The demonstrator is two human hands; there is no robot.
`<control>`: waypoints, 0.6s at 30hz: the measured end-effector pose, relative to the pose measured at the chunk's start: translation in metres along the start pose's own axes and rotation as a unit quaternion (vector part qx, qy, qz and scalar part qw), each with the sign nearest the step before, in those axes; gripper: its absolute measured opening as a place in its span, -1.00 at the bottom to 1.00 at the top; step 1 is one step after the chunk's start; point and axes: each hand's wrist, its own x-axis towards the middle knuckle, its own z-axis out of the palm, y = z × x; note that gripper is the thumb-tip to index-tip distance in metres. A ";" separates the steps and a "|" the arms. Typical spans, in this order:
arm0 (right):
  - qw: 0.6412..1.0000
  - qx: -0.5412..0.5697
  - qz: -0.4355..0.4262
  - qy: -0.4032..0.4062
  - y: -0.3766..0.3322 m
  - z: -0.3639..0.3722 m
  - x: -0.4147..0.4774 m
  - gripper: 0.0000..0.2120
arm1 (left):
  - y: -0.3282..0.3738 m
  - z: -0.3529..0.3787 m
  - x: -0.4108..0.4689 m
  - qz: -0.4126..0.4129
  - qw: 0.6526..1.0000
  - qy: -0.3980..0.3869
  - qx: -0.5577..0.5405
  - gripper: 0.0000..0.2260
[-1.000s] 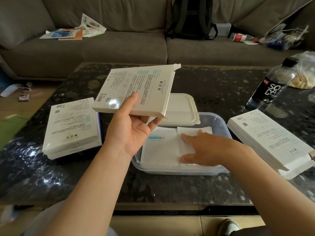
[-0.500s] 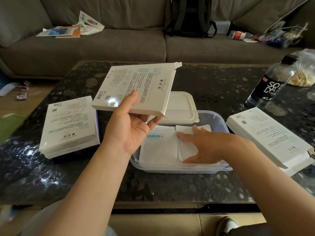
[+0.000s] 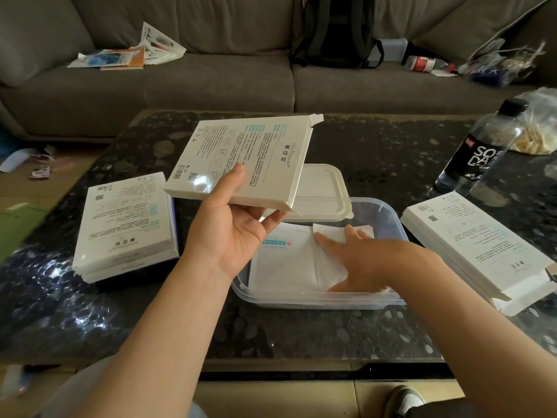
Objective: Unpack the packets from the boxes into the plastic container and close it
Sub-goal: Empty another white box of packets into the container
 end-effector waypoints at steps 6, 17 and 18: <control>0.999 0.038 -0.024 0.030 0.001 -0.014 -0.016 -0.12 | 0.000 0.001 0.000 -0.006 1.000 -0.003 -0.001 -0.74; 0.732 0.610 -0.176 0.247 -0.010 -0.053 -0.051 -0.84 | -0.010 0.004 0.001 -0.018 0.999 -0.007 0.038 -0.57; 0.724 0.626 -0.176 0.228 -0.012 -0.052 -0.049 -0.83 | -0.012 0.004 0.001 -0.018 0.999 -0.011 0.048 -0.56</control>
